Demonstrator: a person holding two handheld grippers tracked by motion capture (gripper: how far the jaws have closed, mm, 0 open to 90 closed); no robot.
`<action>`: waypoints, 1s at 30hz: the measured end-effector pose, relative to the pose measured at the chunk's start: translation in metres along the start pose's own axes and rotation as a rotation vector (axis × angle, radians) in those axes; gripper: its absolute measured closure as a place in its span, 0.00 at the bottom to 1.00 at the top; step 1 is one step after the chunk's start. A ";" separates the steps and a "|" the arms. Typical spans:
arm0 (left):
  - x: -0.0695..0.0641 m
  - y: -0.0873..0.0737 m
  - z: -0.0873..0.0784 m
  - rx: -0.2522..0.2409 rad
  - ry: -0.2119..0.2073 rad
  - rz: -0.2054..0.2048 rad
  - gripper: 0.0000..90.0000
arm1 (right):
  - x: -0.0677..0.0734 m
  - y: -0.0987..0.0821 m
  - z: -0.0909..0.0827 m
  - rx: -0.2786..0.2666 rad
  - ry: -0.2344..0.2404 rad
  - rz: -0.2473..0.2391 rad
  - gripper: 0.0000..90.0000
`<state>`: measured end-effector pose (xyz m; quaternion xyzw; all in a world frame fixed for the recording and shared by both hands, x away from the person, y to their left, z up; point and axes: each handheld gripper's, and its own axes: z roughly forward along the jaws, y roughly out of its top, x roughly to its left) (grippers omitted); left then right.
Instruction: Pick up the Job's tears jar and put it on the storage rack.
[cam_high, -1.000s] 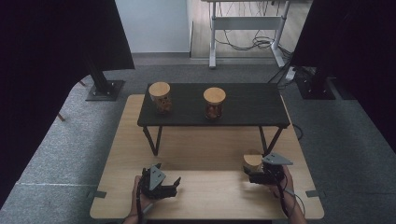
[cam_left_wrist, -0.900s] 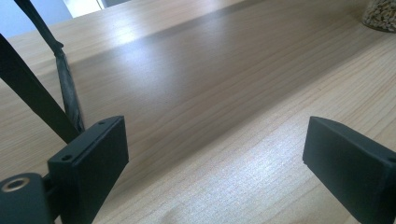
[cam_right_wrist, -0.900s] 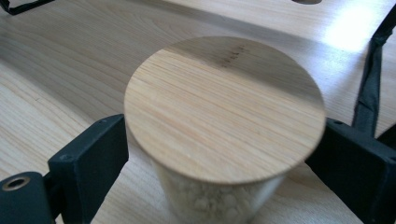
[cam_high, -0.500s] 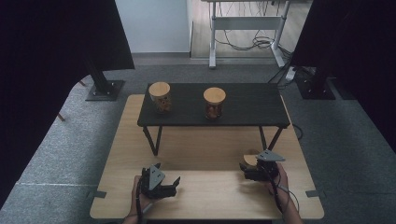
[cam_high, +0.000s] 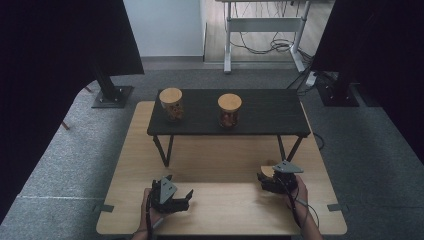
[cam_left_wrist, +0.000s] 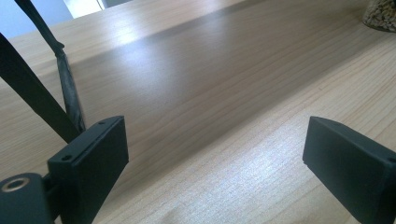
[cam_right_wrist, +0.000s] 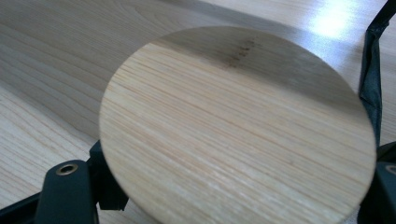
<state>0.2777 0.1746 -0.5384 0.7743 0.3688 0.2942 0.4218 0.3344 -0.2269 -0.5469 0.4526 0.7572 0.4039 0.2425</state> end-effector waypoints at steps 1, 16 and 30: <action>0.000 0.000 0.000 0.000 0.000 0.000 0.07 | 0.000 0.000 0.000 0.000 -0.002 0.000 0.26; 0.000 0.000 0.000 0.000 0.001 0.002 0.07 | -0.001 0.000 0.000 -0.003 0.004 0.005 0.27; 0.001 0.001 -0.001 -0.006 0.006 -0.003 0.07 | 0.000 0.001 -0.004 -0.027 0.019 0.003 0.27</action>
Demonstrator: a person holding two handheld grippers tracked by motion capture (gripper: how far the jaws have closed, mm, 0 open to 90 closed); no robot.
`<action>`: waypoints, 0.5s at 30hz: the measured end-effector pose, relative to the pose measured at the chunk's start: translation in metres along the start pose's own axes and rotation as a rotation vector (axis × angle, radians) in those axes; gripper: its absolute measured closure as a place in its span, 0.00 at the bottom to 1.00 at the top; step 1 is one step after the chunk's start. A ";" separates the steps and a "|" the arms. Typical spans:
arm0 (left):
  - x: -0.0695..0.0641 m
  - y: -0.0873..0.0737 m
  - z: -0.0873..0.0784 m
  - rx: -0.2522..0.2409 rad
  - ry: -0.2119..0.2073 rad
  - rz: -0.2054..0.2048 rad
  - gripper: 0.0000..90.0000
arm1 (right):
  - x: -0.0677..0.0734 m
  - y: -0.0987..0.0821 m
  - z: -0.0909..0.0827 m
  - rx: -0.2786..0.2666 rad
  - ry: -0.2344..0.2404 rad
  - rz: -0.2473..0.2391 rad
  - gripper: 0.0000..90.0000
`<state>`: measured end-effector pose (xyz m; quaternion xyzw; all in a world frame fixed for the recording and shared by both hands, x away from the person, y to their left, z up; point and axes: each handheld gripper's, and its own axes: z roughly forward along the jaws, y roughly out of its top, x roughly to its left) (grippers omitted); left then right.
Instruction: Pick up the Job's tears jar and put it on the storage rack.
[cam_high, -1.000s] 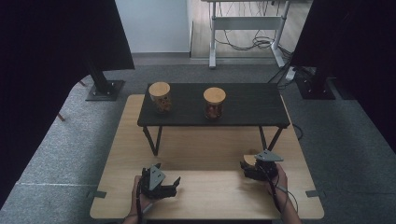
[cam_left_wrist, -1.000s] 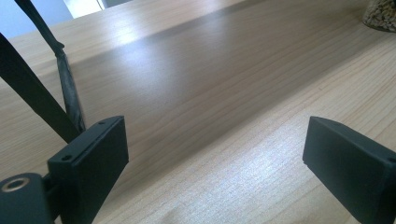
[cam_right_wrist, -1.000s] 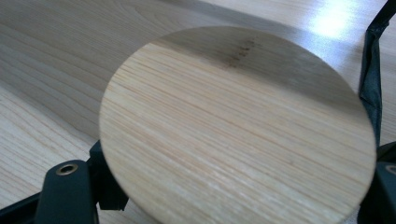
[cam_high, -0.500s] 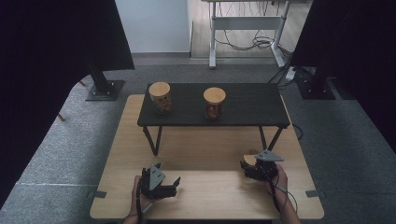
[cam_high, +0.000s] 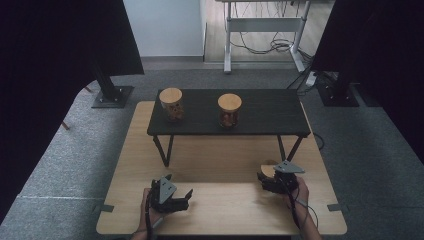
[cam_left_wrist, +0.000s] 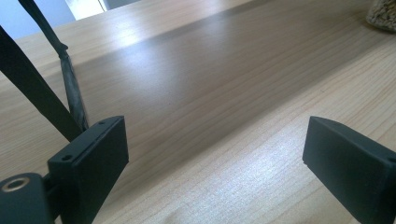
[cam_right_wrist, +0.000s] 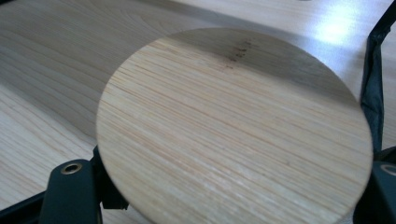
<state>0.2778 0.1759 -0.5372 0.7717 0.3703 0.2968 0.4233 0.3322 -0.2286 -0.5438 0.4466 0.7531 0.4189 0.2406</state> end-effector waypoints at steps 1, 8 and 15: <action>0.000 0.000 0.000 0.000 0.000 0.000 0.07 | 0.000 0.001 -0.001 -0.003 -0.001 0.000 0.27; 0.000 0.000 0.000 -0.001 0.001 0.000 0.07 | 0.002 0.003 -0.010 -0.018 0.004 0.003 0.27; 0.000 0.000 0.000 -0.001 0.002 0.000 0.07 | 0.003 0.007 -0.020 -0.034 0.011 -0.003 0.27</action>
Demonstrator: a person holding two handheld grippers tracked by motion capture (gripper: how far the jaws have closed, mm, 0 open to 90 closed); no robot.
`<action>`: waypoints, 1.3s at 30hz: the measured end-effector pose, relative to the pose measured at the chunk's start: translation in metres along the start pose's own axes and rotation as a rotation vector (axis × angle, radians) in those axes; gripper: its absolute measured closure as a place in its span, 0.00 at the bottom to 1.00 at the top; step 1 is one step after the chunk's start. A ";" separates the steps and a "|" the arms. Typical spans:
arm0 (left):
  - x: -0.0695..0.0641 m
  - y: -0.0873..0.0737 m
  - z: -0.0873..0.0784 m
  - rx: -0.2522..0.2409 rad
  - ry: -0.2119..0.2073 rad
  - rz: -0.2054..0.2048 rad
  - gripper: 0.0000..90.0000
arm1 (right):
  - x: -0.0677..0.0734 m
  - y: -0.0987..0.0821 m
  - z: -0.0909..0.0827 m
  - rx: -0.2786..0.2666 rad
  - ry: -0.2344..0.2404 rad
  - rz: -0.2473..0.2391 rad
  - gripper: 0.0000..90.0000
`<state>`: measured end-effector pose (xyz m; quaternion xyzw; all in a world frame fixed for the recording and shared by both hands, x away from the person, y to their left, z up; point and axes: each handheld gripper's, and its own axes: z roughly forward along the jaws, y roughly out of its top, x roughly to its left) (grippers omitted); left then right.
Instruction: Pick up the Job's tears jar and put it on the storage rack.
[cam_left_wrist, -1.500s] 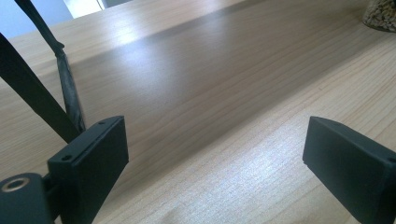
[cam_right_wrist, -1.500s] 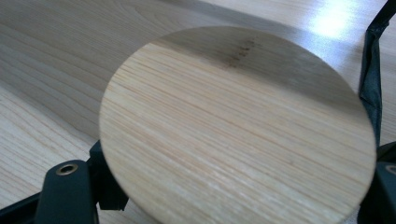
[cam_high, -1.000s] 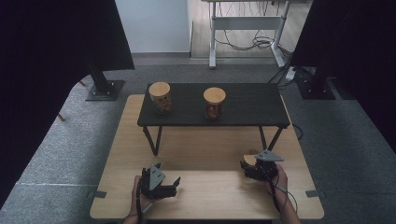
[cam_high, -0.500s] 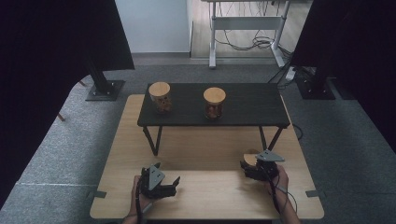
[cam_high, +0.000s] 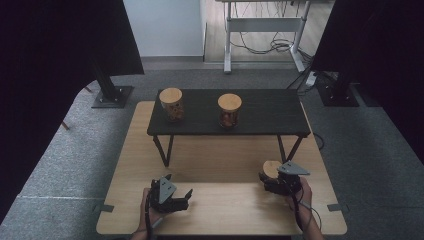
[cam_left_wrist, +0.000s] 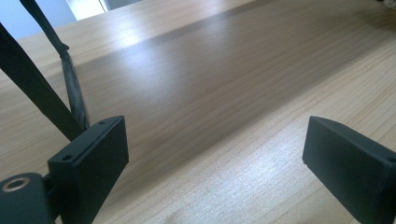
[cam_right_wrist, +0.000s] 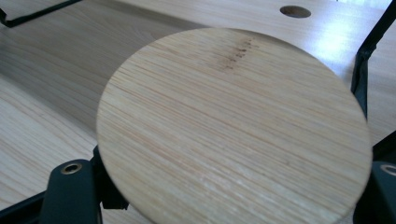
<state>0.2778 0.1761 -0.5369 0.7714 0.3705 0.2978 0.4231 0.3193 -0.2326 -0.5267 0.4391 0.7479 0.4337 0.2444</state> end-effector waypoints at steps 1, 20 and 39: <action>0.000 0.000 0.000 0.000 0.000 0.000 0.07 | 0.001 0.001 -0.002 -0.003 -0.002 -0.002 0.27; 0.000 0.000 0.000 0.000 0.000 0.001 0.07 | 0.017 0.014 -0.027 -0.065 0.026 -0.036 0.27; -0.001 0.000 0.001 0.002 -0.001 0.004 0.07 | 0.032 0.030 -0.045 -0.118 0.051 -0.069 0.27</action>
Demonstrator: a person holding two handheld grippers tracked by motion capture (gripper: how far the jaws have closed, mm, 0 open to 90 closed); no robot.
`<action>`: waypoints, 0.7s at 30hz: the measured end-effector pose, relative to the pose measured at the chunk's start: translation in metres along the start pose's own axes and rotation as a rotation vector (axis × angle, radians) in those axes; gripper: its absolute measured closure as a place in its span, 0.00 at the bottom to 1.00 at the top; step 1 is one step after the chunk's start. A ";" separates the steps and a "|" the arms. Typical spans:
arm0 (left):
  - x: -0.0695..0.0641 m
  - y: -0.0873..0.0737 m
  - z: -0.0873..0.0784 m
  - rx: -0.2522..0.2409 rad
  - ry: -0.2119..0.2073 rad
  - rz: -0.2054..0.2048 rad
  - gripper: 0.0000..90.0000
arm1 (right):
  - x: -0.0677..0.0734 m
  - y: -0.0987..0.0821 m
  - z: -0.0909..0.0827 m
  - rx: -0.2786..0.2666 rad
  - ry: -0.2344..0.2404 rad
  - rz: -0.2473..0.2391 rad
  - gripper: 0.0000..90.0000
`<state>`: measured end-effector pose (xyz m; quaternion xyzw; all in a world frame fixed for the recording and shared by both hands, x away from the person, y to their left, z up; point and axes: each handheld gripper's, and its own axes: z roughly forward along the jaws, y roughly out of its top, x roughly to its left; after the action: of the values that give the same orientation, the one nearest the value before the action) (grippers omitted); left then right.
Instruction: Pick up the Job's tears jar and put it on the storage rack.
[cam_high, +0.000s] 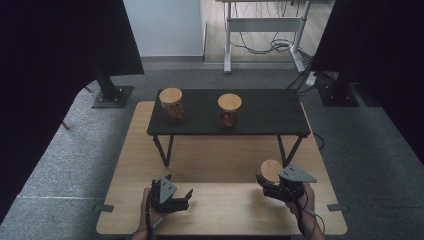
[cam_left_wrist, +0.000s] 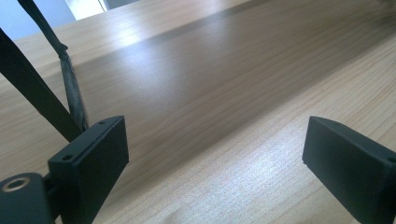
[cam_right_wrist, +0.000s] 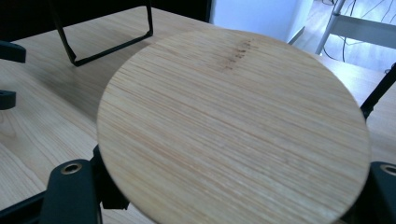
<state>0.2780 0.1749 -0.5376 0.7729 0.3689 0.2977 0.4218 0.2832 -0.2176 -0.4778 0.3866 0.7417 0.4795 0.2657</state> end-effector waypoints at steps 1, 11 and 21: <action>0.000 0.000 0.000 0.000 0.000 -0.001 0.07 | 0.001 0.001 -0.001 -0.002 -0.001 -0.001 0.27; 0.000 0.000 0.000 -0.001 0.001 -0.003 0.07 | 0.007 0.007 -0.005 -0.016 0.011 -0.015 0.27; 0.001 0.000 -0.001 -0.005 0.001 -0.009 0.07 | 0.011 0.012 -0.008 -0.031 0.024 -0.029 0.27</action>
<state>0.2783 0.1763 -0.5366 0.7702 0.3717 0.2971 0.4247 0.2750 -0.2094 -0.4638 0.3658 0.7429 0.4917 0.2694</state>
